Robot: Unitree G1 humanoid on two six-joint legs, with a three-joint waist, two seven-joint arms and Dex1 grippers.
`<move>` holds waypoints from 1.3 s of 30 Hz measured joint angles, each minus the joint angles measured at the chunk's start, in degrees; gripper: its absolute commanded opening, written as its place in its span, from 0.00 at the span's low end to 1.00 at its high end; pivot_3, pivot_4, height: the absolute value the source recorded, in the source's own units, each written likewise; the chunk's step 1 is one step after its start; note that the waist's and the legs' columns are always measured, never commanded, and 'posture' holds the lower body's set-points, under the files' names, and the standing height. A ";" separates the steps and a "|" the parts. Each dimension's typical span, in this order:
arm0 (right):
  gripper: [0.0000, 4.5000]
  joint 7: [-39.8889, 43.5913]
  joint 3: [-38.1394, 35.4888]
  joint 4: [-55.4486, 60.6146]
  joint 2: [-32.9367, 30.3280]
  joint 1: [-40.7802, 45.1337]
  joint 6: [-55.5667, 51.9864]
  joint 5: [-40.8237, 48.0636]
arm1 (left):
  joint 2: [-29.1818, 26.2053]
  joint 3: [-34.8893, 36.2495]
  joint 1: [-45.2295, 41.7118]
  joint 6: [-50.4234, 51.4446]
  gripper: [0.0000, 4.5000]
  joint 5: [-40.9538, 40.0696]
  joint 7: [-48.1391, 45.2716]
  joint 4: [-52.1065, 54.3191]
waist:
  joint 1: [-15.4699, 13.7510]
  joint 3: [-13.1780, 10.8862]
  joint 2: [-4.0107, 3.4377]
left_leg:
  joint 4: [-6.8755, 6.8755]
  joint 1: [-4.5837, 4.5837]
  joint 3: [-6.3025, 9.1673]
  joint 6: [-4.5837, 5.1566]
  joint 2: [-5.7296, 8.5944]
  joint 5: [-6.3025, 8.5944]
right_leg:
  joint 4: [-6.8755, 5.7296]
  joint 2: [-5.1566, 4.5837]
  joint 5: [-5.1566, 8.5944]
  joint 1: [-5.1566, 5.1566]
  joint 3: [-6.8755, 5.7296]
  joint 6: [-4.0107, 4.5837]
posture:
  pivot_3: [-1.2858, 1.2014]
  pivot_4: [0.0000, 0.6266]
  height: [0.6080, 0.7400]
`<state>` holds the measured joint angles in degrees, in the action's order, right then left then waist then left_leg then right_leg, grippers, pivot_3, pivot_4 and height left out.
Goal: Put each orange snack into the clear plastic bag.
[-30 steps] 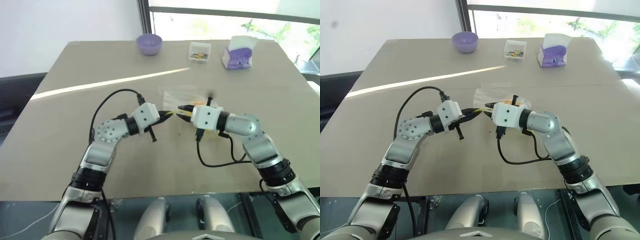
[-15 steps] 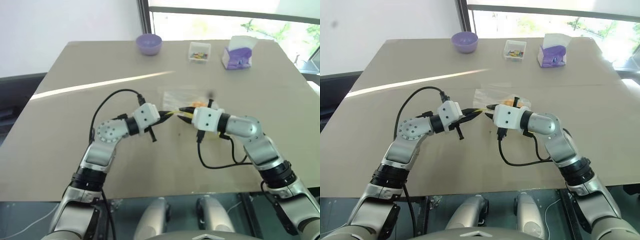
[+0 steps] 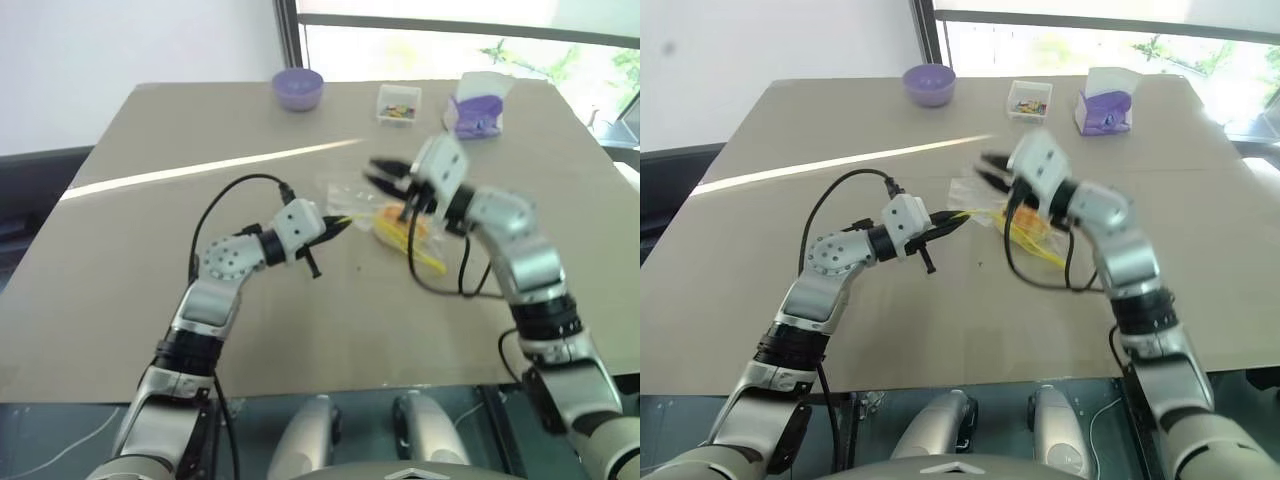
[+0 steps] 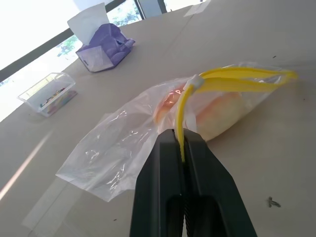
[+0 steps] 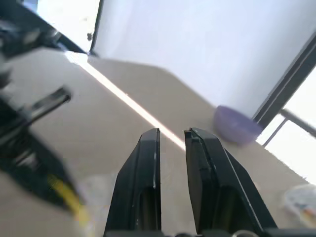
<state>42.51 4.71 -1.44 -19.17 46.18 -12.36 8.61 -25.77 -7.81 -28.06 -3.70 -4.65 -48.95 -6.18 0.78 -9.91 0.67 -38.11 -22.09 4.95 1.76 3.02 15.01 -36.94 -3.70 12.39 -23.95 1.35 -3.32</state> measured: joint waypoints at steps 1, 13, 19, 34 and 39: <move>0.19 0.17 -0.18 0.54 -0.66 0.64 -0.38 0.22 | 0.50 -0.32 -0.12 -0.11 0.00 0.01 0.00 -0.14 | -0.15 0.02 0.01 | 0.06 -0.01 0.06 -0.01 0.00 -0.01 | 0.10 -0.01 0.01 0.01 -0.07 0.01 | 0.52 0.24 1.00; 0.19 7.01 9.18 7.74 -7.64 -9.62 -2.96 -3.30 | 0.26 -1.26 -0.62 -0.62 0.00 0.01 -0.02 -0.66 | 0.29 0.01 0.00 | -0.16 -0.77 -0.11 -0.13 0.04 -0.08 | -0.18 -0.04 -0.01 -0.79 0.10 -0.02 | 0.52 0.24 1.00; 0.19 8.15 11.43 7.57 -7.78 -9.43 -0.31 -5.56 | 0.23 -1.26 -0.63 -0.63 0.00 0.01 -0.02 -0.66 | 0.01 0.01 0.01 | -0.19 -0.79 -0.13 -0.15 0.10 -0.10 | -0.19 -0.10 -0.01 -0.79 0.13 -0.02 | 0.52 0.24 1.00; 0.19 8.27 12.72 2.44 -8.96 -9.22 6.61 -10.87 | -0.28 -1.24 0.02 -0.60 0.00 -0.02 0.04 0.04 | 0.02 0.01 0.01 | -0.19 -0.78 -0.14 -0.16 0.10 -0.10 | -0.19 -0.09 -0.01 -0.80 0.13 -0.02 | 0.52 0.24 1.00; 0.19 8.24 12.72 1.52 -8.59 -9.10 7.59 -11.39 | -0.43 -1.23 0.00 -0.60 0.00 -0.04 0.02 0.04 | 0.02 0.01 0.01 | -0.19 -0.78 -0.14 -0.16 0.10 -0.10 | -0.19 -0.09 -0.01 -0.80 0.13 -0.02 | 0.52 0.24 1.00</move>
<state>50.75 17.43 0.07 -27.76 37.08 -4.77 -2.78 -26.20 -9.04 -28.07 -4.30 -4.68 -48.93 -6.14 0.80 -9.90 0.68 -38.29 -22.88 4.81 1.60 3.12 14.90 -37.13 -3.79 12.38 -24.74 1.48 -3.35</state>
